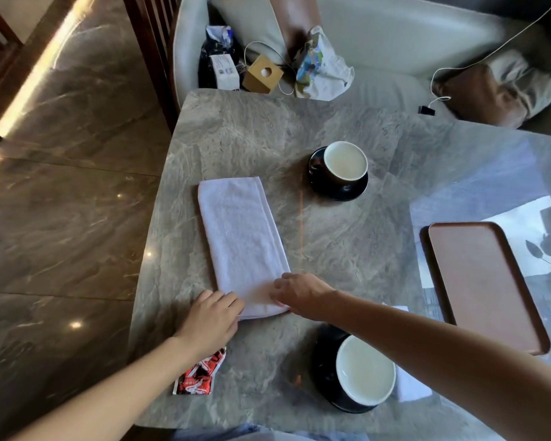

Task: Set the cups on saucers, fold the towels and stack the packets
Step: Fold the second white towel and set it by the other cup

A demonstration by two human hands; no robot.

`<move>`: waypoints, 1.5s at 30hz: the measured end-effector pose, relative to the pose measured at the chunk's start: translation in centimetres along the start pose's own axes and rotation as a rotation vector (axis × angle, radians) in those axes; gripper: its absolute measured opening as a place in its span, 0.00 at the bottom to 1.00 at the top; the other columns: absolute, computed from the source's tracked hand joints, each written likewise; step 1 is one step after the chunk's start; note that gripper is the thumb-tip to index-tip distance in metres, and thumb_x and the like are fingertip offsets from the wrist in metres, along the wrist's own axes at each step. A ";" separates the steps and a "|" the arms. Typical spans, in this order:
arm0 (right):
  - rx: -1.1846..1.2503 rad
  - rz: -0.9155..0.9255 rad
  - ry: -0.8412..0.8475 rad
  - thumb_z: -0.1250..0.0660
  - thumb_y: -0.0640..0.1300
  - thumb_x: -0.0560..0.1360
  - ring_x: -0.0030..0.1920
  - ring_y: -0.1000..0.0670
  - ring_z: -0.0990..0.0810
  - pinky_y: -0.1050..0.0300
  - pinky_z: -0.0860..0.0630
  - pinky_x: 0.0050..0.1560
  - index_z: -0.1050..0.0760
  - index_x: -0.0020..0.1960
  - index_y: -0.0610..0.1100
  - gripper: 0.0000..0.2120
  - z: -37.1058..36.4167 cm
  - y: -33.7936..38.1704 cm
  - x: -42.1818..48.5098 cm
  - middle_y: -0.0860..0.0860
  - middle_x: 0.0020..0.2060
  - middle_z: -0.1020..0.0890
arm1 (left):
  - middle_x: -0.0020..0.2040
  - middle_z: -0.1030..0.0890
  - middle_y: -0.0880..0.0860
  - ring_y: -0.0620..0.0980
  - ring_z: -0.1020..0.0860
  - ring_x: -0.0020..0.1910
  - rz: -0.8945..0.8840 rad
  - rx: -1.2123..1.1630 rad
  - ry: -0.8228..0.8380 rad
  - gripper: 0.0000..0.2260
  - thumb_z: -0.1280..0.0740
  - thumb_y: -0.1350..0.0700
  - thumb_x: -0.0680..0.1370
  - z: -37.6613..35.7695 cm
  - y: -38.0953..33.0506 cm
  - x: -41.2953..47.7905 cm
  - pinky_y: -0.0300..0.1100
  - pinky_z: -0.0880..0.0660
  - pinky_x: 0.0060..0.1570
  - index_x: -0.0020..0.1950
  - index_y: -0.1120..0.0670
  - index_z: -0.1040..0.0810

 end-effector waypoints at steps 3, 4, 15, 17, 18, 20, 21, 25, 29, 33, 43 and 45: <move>0.017 -0.038 -0.021 0.37 0.32 0.71 0.54 0.44 0.27 0.52 0.29 0.43 0.29 0.56 0.43 0.15 -0.2 0.1 0.1 0.46 0.53 0.25 | 0.31 0.20 0.50 0.52 0.21 0.32 0.107 -0.186 -0.033 0.07 0.28 0.58 0.67 0.4 0.4 0.0 0.38 0.28 0.33 0.39 0.54 0.25; 0.036 -0.050 -0.043 0.38 0.32 0.70 0.54 0.44 0.27 0.51 0.29 0.43 0.30 0.56 0.42 0.16 -0.4 0.1 0.0 0.46 0.53 0.26 | 0.33 0.20 0.52 0.56 0.21 0.34 0.183 -0.273 -0.054 0.04 0.32 0.59 0.71 0.4 0.8 0.0 0.41 0.30 0.33 0.44 0.54 0.26; 0.217 -0.270 -0.240 0.40 0.34 0.73 0.53 0.43 0.24 0.50 0.26 0.44 0.27 0.56 0.45 0.14 -2.0 -0.1 -0.7 0.46 0.52 0.25 | 0.52 0.20 0.44 0.49 0.20 0.46 0.312 -0.516 -0.041 0.11 0.41 0.58 0.78 -1.1 1.9 -0.8 0.46 0.24 0.45 0.53 0.49 0.21; 0.228 -0.281 -0.294 0.37 0.40 0.75 0.53 0.44 0.23 0.51 0.25 0.44 0.25 0.54 0.46 0.09 -1.7 -0.5 -1.1 0.47 0.50 0.23 | 0.48 0.20 0.46 0.50 0.20 0.44 0.270 -0.475 -0.034 0.08 0.38 0.55 0.76 -1.1 1.9 -1.1 0.44 0.25 0.42 0.49 0.50 0.20; 0.235 -0.283 -0.320 0.36 0.43 0.75 0.54 0.45 0.23 0.51 0.25 0.44 0.24 0.53 0.46 0.08 -1.7 -0.7 -1.4 0.48 0.50 0.23 | 0.45 0.20 0.47 0.50 0.21 0.42 0.248 -0.441 -0.040 0.06 0.37 0.53 0.75 -1.2 1.8 -1.4 0.44 0.25 0.43 0.46 0.50 0.20; 0.238 -0.261 -0.370 0.36 0.45 0.76 0.55 0.46 0.25 0.51 0.25 0.46 0.23 0.53 0.46 0.08 -1.7 -1.1 -2.0 0.49 0.51 0.22 | 0.44 0.22 0.46 0.47 0.22 0.42 0.230 -0.327 -0.050 0.07 0.33 0.48 0.71 -1.5 1.5 -2.0 0.43 0.28 0.48 0.44 0.49 0.21; 0.231 -0.232 -0.394 0.37 0.45 0.76 0.57 0.47 0.25 0.50 0.24 0.48 0.23 0.53 0.46 0.08 -1.8 -1.2 -2.3 0.50 0.52 0.22 | 0.44 0.22 0.45 0.46 0.22 0.43 0.237 -0.274 -0.051 0.08 0.31 0.46 0.69 -1.7 1.2 -2.3 0.42 0.30 0.51 0.43 0.48 0.22; 0.275 -0.120 -0.447 0.39 0.40 0.77 0.60 0.47 0.24 0.49 0.24 0.52 0.24 0.53 0.44 0.08 -1.9 -0.7 -3.1 0.49 0.54 0.20 | 0.43 0.22 0.45 0.48 0.21 0.43 0.222 -0.196 -0.121 0.11 0.25 0.50 0.62 -1.0 -0.2 -2.6 0.40 0.39 0.48 0.36 0.49 0.26; 0.393 -0.187 -0.358 0.43 0.43 0.77 0.49 0.42 0.20 0.50 0.24 0.43 0.29 0.56 0.48 0.10 -2.4 -0.4 -3.9 0.48 0.50 0.18 | 0.31 0.27 0.46 0.49 0.28 0.34 0.397 -0.442 -0.045 0.08 0.32 0.55 0.67 -0.8 -1.0 -2.4 0.39 0.37 0.40 0.33 0.52 0.32; 0.580 -0.292 -0.258 0.42 0.44 0.73 0.42 0.44 0.21 0.56 0.29 0.40 0.28 0.56 0.51 0.13 -3.3 -0.1 -4.6 0.48 0.43 0.19 | 0.27 0.39 0.46 0.45 0.40 0.28 0.571 -1.001 0.197 0.14 0.36 0.61 0.72 -1.5 -2.0 -2.2 0.40 0.45 0.30 0.32 0.51 0.38; 1.059 -0.469 -0.549 0.37 0.40 0.76 0.43 0.49 0.19 0.61 0.26 0.41 0.23 0.53 0.43 0.08 -0.8 -2.2 -3.3 0.46 0.43 0.17 | 0.36 0.25 0.53 0.49 0.30 0.37 0.693 -1.298 -0.231 0.04 0.36 0.67 0.74 0.7 1.2 0.3 0.38 0.34 0.39 0.47 0.59 0.27; 1.100 -0.537 -0.640 0.37 0.42 0.77 0.44 0.51 0.20 0.65 0.26 0.39 0.23 0.53 0.44 0.07 0.0 -2.8 -2.3 0.49 0.44 0.18 | 0.37 0.24 0.54 0.51 0.29 0.37 0.710 -1.314 -0.341 0.06 0.36 0.67 0.74 0.8 2.6 2.1 0.42 0.34 0.42 0.46 0.58 0.27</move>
Point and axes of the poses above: each hand's wrist, its own x-axis towards the middle knuckle, its own z-axis out of the back of the hand, y = z × x, the point moved 2 cm from there along x, towards the middle knuckle
